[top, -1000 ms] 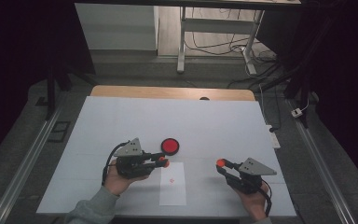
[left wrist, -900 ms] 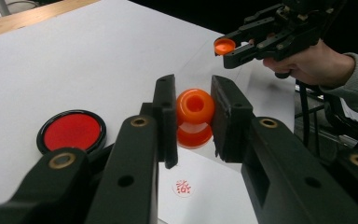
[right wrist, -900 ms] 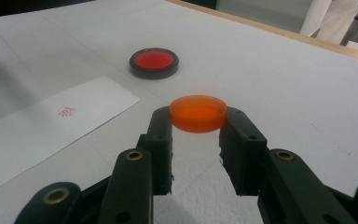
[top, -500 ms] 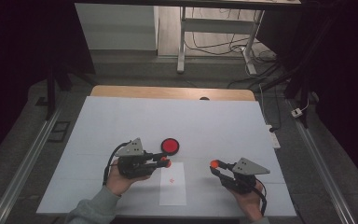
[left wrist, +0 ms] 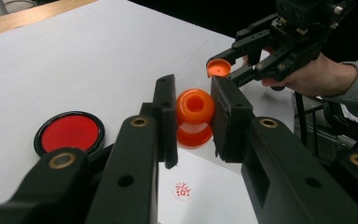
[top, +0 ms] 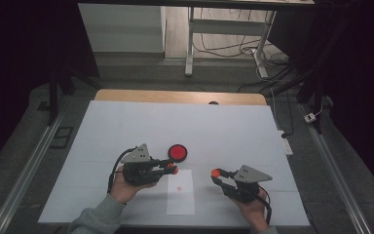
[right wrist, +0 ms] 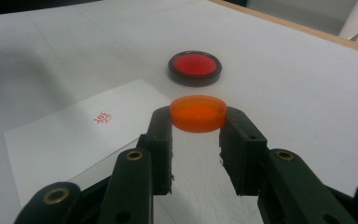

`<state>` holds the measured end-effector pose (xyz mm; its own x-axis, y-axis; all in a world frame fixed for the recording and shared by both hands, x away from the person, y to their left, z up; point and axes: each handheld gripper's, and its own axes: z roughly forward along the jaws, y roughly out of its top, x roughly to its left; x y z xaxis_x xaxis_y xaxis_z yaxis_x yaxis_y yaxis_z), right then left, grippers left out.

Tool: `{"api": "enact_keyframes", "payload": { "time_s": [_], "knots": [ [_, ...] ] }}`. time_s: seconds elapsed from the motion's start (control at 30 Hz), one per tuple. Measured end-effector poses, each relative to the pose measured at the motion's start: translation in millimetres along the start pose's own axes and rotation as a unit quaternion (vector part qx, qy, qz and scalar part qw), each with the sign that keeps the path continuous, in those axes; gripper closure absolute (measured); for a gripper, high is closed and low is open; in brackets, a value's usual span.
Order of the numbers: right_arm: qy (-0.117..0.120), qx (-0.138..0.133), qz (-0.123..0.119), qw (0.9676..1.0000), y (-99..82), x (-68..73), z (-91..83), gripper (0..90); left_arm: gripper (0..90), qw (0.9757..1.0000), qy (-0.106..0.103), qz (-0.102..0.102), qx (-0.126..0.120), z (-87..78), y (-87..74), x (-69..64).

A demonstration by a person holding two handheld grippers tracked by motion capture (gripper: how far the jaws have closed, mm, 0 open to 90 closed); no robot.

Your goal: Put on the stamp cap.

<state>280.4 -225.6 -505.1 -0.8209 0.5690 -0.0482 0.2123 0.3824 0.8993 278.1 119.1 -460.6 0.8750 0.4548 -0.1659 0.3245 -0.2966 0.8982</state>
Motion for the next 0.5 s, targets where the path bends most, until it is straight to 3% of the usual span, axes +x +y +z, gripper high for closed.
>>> {"api": "enact_keyframes", "payload": {
  "time_s": [0.5],
  "knots": [
    [0.025,0.007,-0.01,0.9996,5.6,14.4,18.9,65.2,72.1,1.0,-0.006,-0.007,-0.002,-0.2,-0.2,2.8]
  ]
}}
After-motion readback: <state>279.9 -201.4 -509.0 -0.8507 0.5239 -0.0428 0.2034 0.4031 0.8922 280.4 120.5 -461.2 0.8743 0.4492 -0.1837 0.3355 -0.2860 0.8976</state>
